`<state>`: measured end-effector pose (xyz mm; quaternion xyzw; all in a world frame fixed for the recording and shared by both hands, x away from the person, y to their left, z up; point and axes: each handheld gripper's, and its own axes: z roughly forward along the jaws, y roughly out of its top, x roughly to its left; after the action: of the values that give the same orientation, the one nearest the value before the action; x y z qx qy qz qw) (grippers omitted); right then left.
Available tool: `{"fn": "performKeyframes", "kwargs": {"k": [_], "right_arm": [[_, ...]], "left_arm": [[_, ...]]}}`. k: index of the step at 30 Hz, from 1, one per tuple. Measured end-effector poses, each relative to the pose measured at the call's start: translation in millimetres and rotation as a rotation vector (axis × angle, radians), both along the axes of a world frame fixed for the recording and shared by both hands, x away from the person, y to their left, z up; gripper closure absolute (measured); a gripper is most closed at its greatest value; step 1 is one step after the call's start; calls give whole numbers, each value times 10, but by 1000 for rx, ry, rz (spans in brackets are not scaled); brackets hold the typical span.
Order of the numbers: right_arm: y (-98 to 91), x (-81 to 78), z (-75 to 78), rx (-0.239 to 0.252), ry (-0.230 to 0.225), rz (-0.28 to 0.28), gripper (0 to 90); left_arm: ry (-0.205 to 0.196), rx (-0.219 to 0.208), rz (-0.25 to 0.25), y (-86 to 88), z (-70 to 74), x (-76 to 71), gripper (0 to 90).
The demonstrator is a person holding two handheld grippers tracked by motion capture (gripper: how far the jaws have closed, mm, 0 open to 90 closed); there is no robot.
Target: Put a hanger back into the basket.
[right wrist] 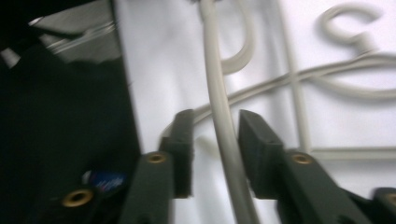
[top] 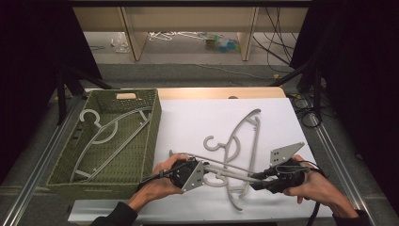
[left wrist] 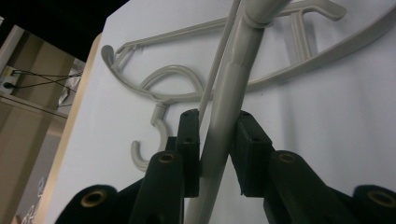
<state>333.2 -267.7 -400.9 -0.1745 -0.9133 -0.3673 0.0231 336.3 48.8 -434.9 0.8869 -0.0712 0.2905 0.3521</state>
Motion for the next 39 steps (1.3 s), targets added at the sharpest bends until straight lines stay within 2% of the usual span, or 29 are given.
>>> {"fn": "performKeyframes", "kwargs": {"k": [2,3,5,6,7,9,10,11,12,13,14,16,20,21,22,24,27,28,30,31,32,33,34,35,37,38,39], "right_arm": [[-12,14,56,8,-58,-50,567],[-20,27,92,22,-94,-87,529],[-38,38,153,41,-137,-162,488],[-43,43,173,47,-153,-181,459],[-57,49,204,66,-170,-213,437],[-111,75,252,145,-168,-283,426],[-138,83,262,159,-165,-301,419],[-157,89,263,158,-170,-306,416],[-157,89,263,158,-170,-306,416],[-169,88,262,158,-166,-319,410],[-168,89,251,160,-162,-337,401],[-146,82,234,149,-163,-341,400],[-99,64,222,153,-164,-333,397],[-89,58,215,151,-155,-323,395],[-77,53,202,150,-154,-311,395],[-49,46,174,149,-145,-306,393],[2,39,98,135,-122,-306,383],[2,39,98,135,-122,-306,383],[30,40,40,124,-108,-295,380],[35,36,33,120,-105,-299,380],[40,36,20,119,-111,-297,379],[40,36,20,119,-111,-297,379],[43,29,13,121,-93,-291,378],[47,26,9,125,-93,-296,377],[49,26,-1,126,-94,-297,377],[49,26,-1,126,-94,-297,377],[50,22,-9,125,-87,-290,377]], "left_arm": [[3,-5,1,-10,14,2,763],[-11,6,12,-15,46,7,772],[11,3,42,-36,115,29,784],[17,-3,59,-41,141,40,791],[50,-14,77,-43,159,58,794],[33,32,115,-62,146,88,794],[33,32,115,-62,146,88,794],[69,14,143,-64,138,123,794],[69,14,143,-64,138,123,795],[94,9,158,-65,144,142,795],[111,5,198,-71,174,163,794],[157,-19,239,-74,222,195,794],[239,-115,321,-33,335,276,794],[239,-115,321,-33,335,276,794],[274,-154,356,19,436,323,794],[315,-209,386,56,505,345,794],[385,-287,405,127,637,371,794],[385,-287,405,127,637,371,794],[416,-341,413,199,752,374,794],[419,-359,414,230,801,371,794],[430,-371,424,272,874,360,794],[430,-371,424,272,874,360,794],[436,-402,430,302,930,348,794],[451,-444,433,379,1053,326,794],[455,-465,428,449,1179,294,794],[455,-465,428,449,1179,294,794],[447,-483,428,510,1289,252,794]]}}
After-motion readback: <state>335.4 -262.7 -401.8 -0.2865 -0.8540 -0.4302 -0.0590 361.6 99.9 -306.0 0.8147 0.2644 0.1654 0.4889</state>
